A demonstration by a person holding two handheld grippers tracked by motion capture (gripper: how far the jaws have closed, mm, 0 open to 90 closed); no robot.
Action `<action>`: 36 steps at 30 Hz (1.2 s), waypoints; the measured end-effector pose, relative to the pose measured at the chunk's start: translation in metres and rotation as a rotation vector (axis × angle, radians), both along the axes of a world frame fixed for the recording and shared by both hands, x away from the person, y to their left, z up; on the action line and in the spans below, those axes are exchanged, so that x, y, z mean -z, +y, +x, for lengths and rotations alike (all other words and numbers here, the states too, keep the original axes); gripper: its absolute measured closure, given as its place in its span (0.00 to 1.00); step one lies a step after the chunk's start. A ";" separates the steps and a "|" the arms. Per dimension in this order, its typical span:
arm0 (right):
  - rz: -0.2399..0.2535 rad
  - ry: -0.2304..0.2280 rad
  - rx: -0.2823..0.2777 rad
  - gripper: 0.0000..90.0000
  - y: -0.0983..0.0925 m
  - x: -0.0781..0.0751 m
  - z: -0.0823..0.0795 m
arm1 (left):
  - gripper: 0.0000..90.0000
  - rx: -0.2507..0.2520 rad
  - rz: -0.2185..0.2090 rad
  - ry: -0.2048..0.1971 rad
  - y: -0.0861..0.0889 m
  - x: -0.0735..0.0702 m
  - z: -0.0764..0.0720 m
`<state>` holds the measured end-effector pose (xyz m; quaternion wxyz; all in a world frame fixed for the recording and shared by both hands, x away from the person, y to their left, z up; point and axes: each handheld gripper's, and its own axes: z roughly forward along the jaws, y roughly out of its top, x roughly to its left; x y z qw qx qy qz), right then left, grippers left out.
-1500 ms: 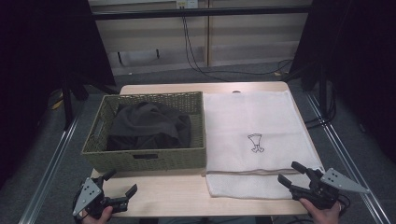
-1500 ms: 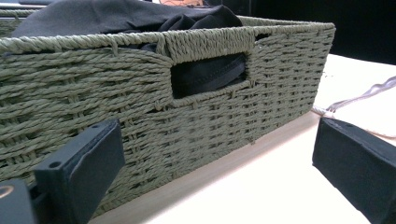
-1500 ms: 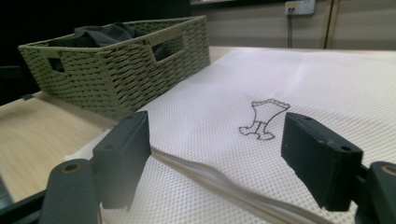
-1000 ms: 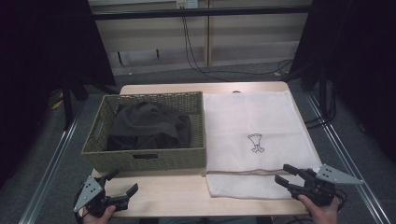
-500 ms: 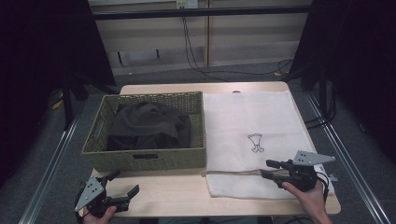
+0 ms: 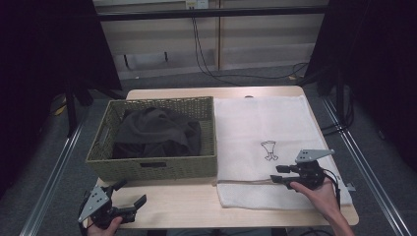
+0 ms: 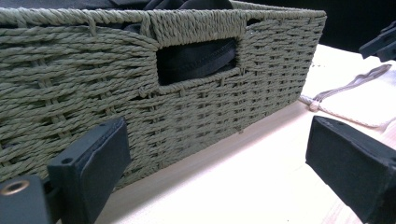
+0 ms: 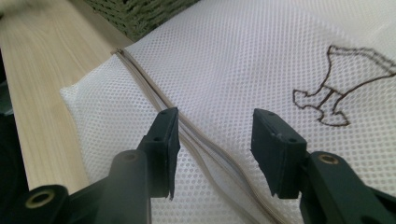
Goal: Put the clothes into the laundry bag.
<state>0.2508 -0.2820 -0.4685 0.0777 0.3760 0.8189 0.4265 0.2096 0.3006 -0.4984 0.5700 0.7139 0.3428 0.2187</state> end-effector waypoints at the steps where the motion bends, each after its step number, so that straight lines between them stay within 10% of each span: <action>1: 0.005 0.018 0.005 0.57 0.000 0.002 0.003 | 0.07 0.001 0.006 0.000 0.001 0.000 0.000; 14: -0.159 0.026 0.032 0.49 0.007 0.029 0.018 | 0.07 0.002 -0.044 0.025 0.000 0.001 0.000; 22: -0.219 0.003 -0.015 0.42 0.014 0.029 0.015 | 0.07 -0.013 0.017 0.011 0.000 0.001 0.000; 36: -0.204 0.011 0.072 0.96 0.003 0.028 0.025 | 0.07 0.002 0.010 0.025 0.001 0.002 0.002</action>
